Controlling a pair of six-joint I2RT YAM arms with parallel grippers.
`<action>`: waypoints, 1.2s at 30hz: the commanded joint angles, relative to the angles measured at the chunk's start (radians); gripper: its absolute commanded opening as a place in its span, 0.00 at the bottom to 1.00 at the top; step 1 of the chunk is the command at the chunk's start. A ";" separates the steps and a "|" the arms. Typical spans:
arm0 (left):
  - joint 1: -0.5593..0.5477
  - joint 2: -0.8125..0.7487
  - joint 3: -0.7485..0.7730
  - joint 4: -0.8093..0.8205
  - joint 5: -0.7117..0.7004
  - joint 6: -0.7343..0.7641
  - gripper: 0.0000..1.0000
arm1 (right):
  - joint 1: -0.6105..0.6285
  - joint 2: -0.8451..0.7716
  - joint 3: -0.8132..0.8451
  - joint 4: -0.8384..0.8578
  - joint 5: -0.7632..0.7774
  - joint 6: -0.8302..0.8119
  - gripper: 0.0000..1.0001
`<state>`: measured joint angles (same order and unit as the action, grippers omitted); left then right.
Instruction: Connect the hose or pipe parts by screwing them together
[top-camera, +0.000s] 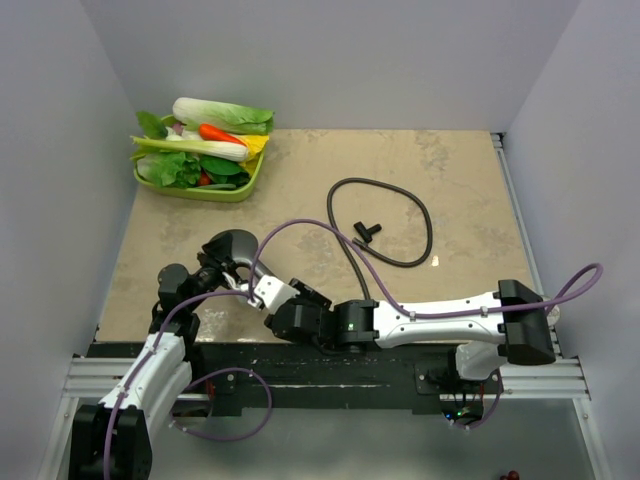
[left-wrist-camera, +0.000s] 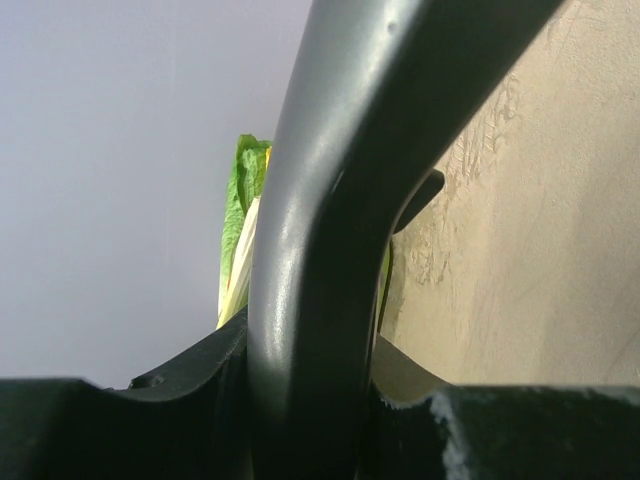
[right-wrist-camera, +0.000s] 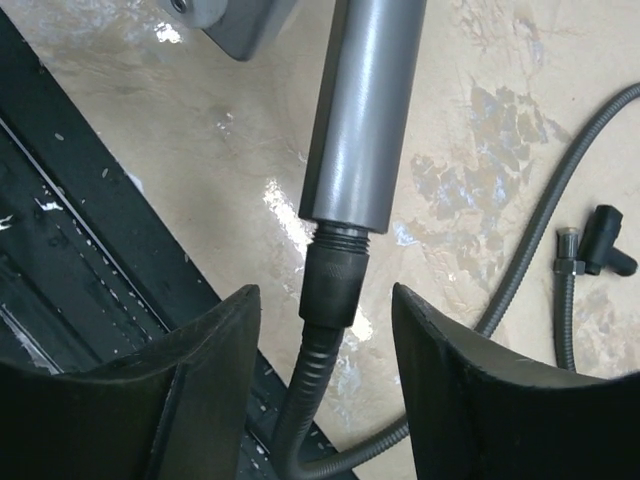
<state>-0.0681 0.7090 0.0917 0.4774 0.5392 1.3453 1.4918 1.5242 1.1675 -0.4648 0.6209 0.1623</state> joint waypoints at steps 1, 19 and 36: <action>-0.002 -0.008 0.048 0.081 0.033 -0.026 0.00 | 0.001 0.011 0.052 0.081 0.036 -0.026 0.52; -0.002 -0.017 0.042 0.078 0.036 -0.025 0.00 | -0.086 -0.074 -0.031 0.210 -0.153 0.080 0.00; -0.002 -0.043 0.048 0.067 0.036 -0.028 0.00 | -0.488 -0.144 -0.399 0.940 -1.058 0.600 0.00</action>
<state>-0.0582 0.6922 0.0937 0.4747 0.4763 1.3342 1.0508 1.3521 0.8127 0.1028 -0.2188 0.5716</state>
